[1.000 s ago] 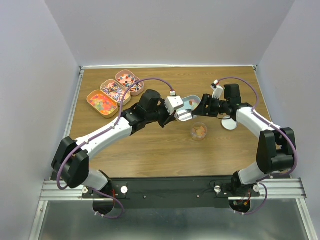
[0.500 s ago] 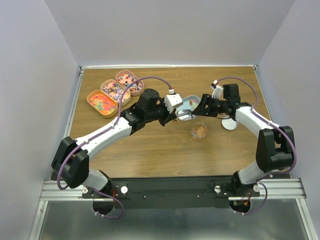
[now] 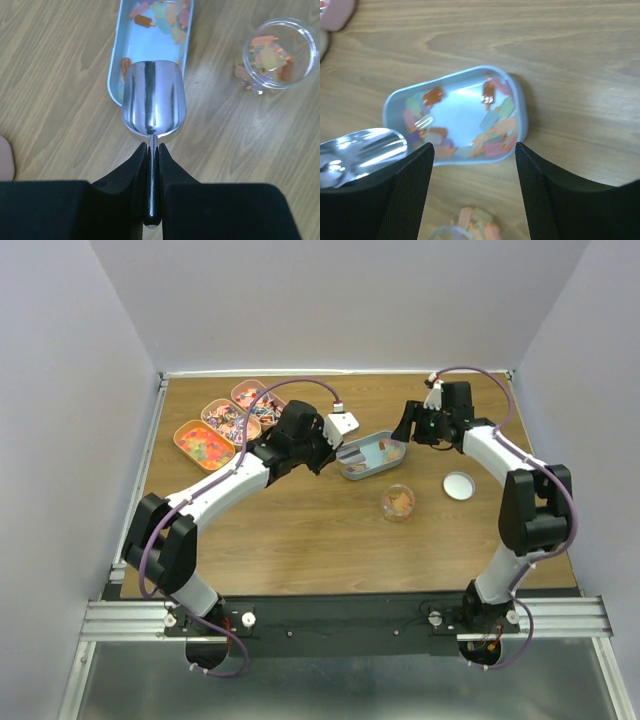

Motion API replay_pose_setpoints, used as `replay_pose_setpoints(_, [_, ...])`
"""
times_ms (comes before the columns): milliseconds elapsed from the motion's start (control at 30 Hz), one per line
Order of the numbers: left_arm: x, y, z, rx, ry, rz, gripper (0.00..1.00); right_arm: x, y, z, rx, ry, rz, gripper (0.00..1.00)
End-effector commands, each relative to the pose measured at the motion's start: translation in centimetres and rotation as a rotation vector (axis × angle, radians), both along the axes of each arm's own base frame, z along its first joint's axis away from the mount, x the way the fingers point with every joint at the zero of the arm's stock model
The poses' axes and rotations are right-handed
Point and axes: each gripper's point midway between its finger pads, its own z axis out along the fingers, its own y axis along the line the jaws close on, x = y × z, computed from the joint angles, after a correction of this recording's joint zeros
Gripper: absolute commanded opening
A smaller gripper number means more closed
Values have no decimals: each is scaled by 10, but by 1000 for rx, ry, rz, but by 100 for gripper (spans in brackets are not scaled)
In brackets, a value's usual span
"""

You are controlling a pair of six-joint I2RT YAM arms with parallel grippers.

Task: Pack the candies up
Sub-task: Adjust the storage box at the center of the board.

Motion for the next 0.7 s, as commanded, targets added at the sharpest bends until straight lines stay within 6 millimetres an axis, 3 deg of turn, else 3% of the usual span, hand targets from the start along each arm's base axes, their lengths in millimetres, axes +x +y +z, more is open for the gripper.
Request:
replay_pose_setpoints(0, [19,11,3,65,-38,37,0,26,-17,-23,-129,11,-33,67])
replay_pose_setpoints(33, [21,12,4,66,-41,42,0,28,-18,-37,-139,38,-25,63])
replay_pose_setpoints(100, [24,15,5,66,-43,49,0,35,-19,-41,-159,35,-8,59])
replay_pose_setpoints(133, [26,18,6,64,-42,58,0,36,-21,-55,-168,63,-2,54])
replay_pose_setpoints(200, [26,22,9,58,-49,64,0,37,-21,-64,-170,81,13,49])
replay_pose_setpoints(400, [21,28,16,33,-60,55,0,42,-24,-80,-157,108,40,40])
replay_pose_setpoints(667, [17,30,32,4,-82,45,0,38,-24,-94,-99,133,109,15])
